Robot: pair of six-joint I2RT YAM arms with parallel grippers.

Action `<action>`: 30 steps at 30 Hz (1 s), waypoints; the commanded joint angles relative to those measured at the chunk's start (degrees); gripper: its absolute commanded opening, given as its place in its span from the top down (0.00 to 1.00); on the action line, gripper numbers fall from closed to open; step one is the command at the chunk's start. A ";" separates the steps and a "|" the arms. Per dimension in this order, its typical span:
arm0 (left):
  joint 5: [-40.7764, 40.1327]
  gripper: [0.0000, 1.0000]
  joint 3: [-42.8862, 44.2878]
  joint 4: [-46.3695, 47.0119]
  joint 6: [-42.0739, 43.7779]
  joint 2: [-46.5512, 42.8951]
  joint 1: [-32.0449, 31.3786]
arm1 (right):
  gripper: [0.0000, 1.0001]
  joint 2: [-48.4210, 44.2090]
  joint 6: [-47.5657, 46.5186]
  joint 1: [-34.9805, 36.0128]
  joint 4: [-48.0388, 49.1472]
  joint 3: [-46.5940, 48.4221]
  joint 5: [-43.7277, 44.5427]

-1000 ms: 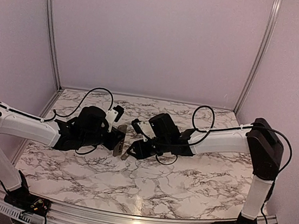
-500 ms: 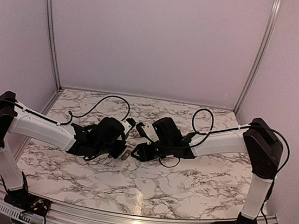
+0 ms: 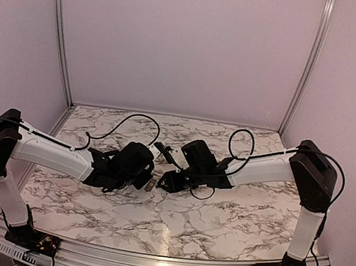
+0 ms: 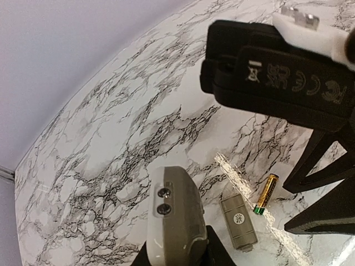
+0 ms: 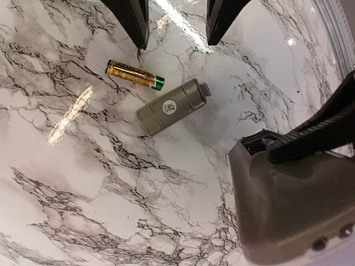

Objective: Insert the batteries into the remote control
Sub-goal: Turn over the remote control without the battery cover at the center of the board, then move the right arm with the battery to the center of the board.

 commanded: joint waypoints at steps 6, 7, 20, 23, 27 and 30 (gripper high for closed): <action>9.16 1.00 -3.83 2.08 -5.67 -11.01 3.53 | 0.61 -1.00 -12.12 0.01 -14.66 5.77 4.32; 11.01 1.00 -4.60 2.45 -6.84 -12.41 4.50 | 0.60 -0.42 -13.82 0.03 -16.38 6.91 5.09; 22.24 1.00 -10.25 5.44 -14.38 -23.12 13.10 | 0.59 3.03 -15.51 0.37 -24.46 14.16 2.15; 24.41 1.00 -10.88 6.03 -15.04 -23.99 13.78 | 0.58 3.82 -22.34 1.06 -26.76 17.34 5.65; 27.62 1.00 -11.47 6.83 -16.57 -25.10 15.03 | 0.57 7.33 -30.33 1.75 -31.48 22.48 7.80; 29.73 1.00 -10.98 5.77 -17.87 -25.28 16.75 | 0.58 9.40 -33.90 2.20 -32.53 24.20 8.67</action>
